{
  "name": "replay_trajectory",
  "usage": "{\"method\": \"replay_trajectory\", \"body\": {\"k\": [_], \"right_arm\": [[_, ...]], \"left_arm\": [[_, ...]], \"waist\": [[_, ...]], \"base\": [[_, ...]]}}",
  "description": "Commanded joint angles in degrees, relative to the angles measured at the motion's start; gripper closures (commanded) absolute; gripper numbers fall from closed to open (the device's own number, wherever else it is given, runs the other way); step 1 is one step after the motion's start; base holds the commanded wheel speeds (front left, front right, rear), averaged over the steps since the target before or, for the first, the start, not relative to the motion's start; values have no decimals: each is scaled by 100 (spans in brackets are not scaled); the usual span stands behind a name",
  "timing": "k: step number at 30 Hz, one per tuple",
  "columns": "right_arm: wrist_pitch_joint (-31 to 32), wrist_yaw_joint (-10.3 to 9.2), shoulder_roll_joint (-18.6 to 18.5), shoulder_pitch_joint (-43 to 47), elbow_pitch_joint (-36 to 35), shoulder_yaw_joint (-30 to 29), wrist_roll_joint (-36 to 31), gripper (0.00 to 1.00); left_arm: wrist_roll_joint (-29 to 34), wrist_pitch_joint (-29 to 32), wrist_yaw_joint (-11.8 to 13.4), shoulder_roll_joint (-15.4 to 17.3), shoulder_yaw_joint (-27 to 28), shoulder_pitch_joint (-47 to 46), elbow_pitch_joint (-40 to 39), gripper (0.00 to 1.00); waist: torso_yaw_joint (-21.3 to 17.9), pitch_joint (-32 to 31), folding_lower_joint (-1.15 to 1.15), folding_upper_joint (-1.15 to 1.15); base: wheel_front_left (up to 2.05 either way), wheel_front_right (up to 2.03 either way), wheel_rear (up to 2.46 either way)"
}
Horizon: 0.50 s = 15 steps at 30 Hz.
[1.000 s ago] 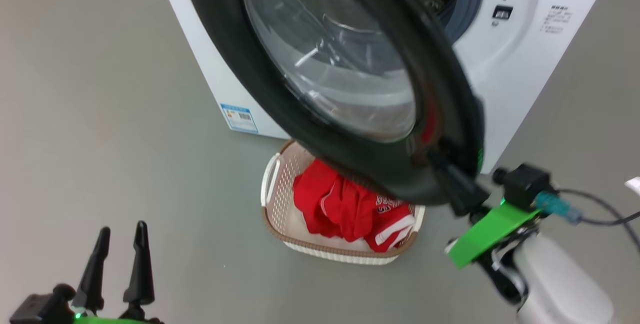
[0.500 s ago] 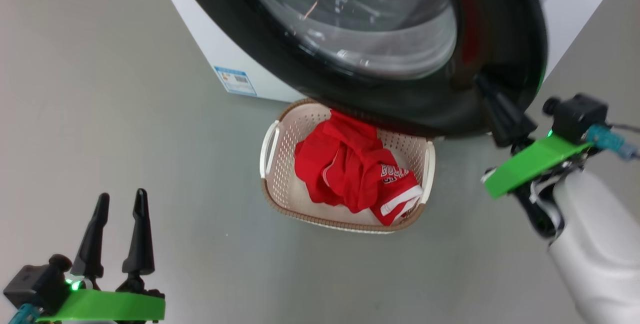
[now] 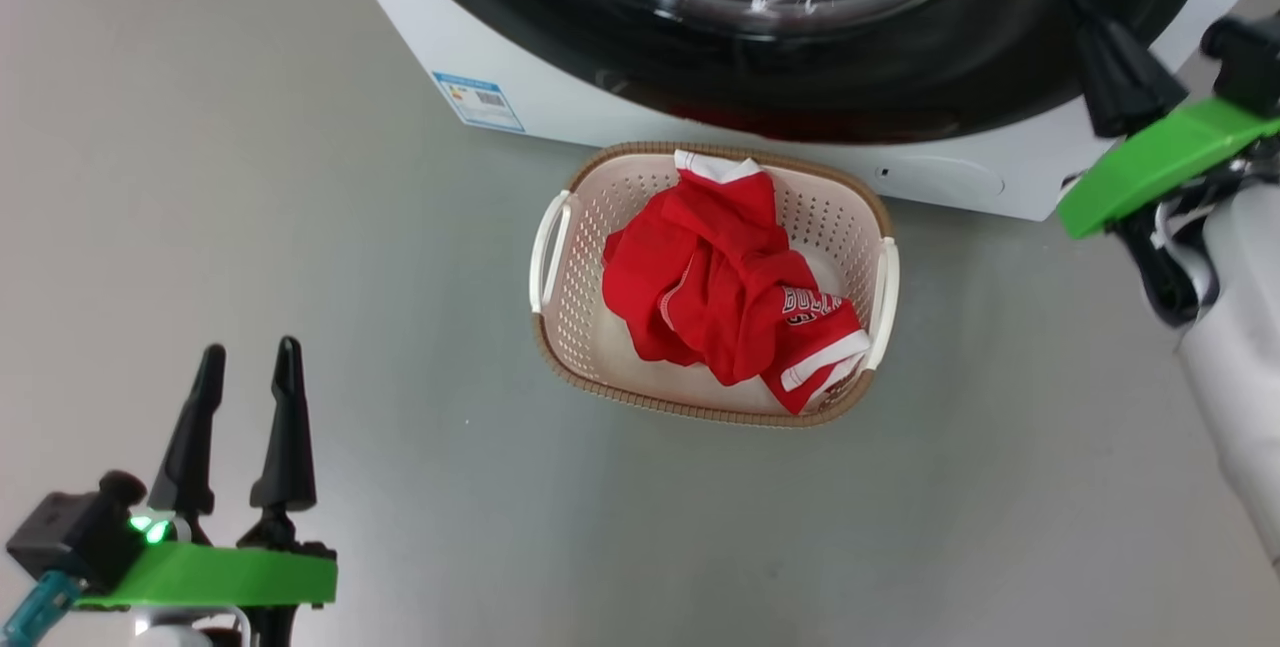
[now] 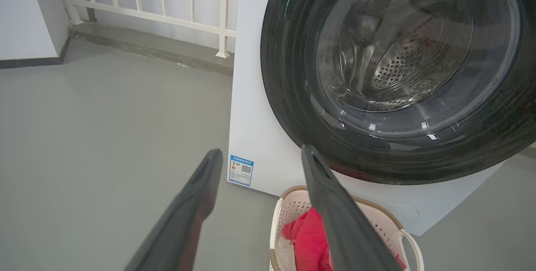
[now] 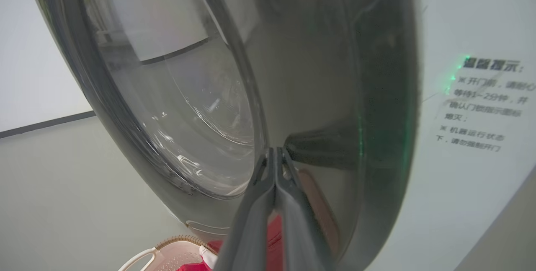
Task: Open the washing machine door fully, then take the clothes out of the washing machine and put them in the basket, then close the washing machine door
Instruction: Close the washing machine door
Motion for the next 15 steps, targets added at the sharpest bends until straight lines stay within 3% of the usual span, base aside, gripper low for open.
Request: {"method": "replay_trajectory", "body": {"k": [1, 8, 15], "right_arm": [[-26, 5, -10, -102, -58, 12, -57, 100], [-26, 5, 41, -636, 632, -592, -436, 100], [-26, 5, 309, -627, 729, -881, -784, 100]], "left_arm": [[-42, -52, -17, 173, 197, -152, -127, 0], [-41, -52, -17, 198, 185, -190, -98, 0], [-34, -52, -17, 193, 218, -160, -78, 0]], "waist": [[22, 38, 0, 0], [43, 46, 0, 0], [12, -25, 0, 0]], "base": [[0, 0, 0], [0, 0, 0], [0, 0, 0]]}}
